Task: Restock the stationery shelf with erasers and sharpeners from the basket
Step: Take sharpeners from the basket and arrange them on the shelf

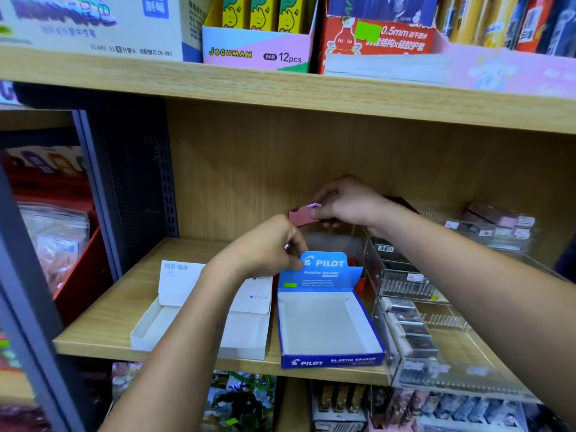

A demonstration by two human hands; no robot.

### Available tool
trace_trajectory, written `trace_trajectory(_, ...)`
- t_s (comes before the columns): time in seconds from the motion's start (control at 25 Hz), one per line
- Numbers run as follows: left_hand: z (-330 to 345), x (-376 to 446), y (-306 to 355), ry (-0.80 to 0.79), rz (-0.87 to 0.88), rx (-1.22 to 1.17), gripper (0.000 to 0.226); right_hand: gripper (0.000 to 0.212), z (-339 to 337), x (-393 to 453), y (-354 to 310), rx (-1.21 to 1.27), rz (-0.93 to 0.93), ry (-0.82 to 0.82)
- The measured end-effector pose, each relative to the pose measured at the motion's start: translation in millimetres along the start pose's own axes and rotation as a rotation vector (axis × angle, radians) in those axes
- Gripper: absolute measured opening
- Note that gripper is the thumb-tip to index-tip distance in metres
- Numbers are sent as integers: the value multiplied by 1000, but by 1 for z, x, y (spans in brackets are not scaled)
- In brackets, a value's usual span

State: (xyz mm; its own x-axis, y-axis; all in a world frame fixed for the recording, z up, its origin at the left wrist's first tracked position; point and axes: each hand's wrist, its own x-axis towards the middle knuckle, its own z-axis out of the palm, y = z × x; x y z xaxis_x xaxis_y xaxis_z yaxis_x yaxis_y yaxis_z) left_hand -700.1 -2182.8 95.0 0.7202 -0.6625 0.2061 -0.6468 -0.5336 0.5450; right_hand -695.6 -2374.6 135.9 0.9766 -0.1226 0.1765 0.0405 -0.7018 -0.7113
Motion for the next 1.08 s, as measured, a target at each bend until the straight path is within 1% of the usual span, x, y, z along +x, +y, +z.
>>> trace_trajectory(0.12,-4,-7,1,-45,26,14,6,18,0,-2,0,-42,-12,-27)
trace_trajectory(0.28,-7,-14,1,-96,29,12,8,26,2,-1,0,-298,-56,-53)
trace_trajectory(0.32,-10,-15,0,-63,24,-18,9,29,3,-1,-1,-368,-68,-54)
trace_trajectory(0.36,-13,-14,-3,12,11,-55,11,32,3,-1,-1,-428,-80,-56)
trace_trajectory(0.4,-15,-12,-8,125,-9,-66,11,35,4,0,-1,-475,-91,-58)
trace_trajectory(0.48,-18,-4,-21,361,-68,56,12,35,7,2,1,-509,-97,-76)
trace_trajectory(0.52,-17,0,-27,423,-101,134,12,34,9,3,1,-485,-95,-96)
trace_trajectory(0.56,-15,6,-33,442,-132,189,12,34,11,5,0,-448,-93,-122)
trace_trajectory(0.72,-8,19,-44,366,-248,308,16,34,19,10,0,-395,-112,-228)
trace_trajectory(0.88,-6,24,-49,291,-240,280,13,31,25,14,2,-434,-150,-291)
trace_trajectory(1.0,-7,24,-51,286,-235,243,11,31,26,19,-5,-478,-185,-305)
trace_trajectory(1.08,-6,23,-52,296,-229,234,11,33,26,21,-9,-529,-190,-281)
